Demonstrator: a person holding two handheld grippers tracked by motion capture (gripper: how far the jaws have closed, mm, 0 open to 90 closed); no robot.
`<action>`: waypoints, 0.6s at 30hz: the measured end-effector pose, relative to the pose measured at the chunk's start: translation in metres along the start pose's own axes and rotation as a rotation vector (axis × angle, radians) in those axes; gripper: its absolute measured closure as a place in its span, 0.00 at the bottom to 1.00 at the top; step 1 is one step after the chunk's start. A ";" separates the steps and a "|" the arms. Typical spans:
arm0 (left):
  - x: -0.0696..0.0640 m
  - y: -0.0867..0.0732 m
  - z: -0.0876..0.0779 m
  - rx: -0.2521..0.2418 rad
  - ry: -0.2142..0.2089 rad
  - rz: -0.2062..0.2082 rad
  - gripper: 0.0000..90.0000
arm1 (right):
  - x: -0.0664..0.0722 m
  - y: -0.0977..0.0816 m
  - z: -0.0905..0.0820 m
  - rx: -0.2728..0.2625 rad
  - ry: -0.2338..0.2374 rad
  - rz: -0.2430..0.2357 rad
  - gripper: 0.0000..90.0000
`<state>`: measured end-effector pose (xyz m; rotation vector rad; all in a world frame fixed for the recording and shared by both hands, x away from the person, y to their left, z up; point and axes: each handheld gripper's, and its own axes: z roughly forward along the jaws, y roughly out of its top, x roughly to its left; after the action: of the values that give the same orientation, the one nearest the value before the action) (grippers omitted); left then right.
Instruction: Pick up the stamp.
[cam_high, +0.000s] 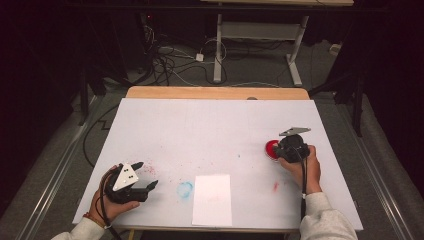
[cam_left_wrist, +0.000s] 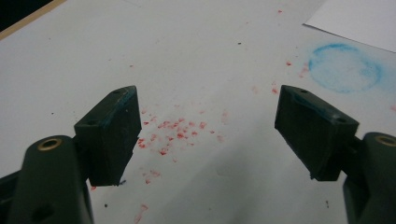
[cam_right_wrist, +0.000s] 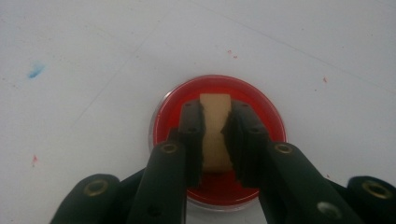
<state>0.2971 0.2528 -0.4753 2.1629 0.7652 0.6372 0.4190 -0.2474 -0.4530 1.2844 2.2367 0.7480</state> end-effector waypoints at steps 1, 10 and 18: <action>0.000 0.000 0.000 -0.001 0.000 -0.002 0.24 | -0.001 0.000 0.000 -0.003 0.006 0.004 0.85; 0.003 -0.002 0.000 -0.001 -0.004 -0.011 0.24 | -0.005 -0.002 0.001 -0.011 0.029 0.023 0.85; 0.002 -0.002 0.000 0.000 -0.006 -0.004 0.24 | -0.001 -0.001 0.001 -0.005 0.008 0.001 0.85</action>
<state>0.2981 0.2551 -0.4763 2.1613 0.7664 0.6289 0.4196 -0.2487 -0.4537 1.2828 2.2395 0.7603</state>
